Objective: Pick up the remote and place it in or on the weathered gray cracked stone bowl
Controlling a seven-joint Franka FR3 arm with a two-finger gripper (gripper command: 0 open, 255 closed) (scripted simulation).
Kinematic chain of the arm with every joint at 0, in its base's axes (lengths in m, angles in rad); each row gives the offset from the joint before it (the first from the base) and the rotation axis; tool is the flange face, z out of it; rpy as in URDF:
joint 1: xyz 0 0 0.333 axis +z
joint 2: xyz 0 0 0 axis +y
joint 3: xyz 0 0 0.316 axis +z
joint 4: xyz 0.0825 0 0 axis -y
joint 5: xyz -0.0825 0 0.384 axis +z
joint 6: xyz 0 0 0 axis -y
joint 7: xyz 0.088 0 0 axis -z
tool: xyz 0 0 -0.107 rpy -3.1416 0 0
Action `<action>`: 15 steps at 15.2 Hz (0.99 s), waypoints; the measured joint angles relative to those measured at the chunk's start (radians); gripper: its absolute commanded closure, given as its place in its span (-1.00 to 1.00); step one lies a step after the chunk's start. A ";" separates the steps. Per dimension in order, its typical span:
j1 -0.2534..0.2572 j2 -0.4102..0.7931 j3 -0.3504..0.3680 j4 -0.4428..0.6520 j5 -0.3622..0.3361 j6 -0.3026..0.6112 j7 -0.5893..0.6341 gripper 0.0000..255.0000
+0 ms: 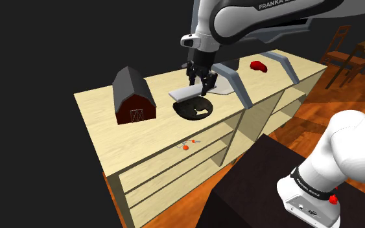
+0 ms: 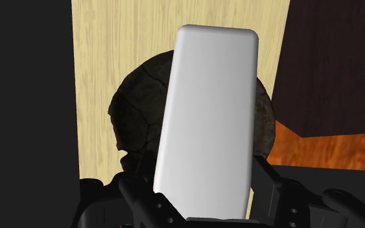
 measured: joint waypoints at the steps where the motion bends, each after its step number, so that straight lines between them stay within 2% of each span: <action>1: -0.001 0.003 0.001 -0.002 -0.001 0.008 -0.005 1.00; 7: -0.009 -0.002 0.007 -0.040 -0.003 0.079 -0.007 1.00; 10: -0.012 -0.008 0.011 -0.072 -0.003 0.149 -0.016 1.00; 12: -0.013 -0.019 0.014 -0.106 -0.002 0.236 -0.016 1.00; 13: -0.014 -0.018 0.015 -0.106 -0.002 0.242 -0.015 1.00; 15: -0.019 -0.011 0.019 -0.083 -0.001 0.176 -0.023 1.00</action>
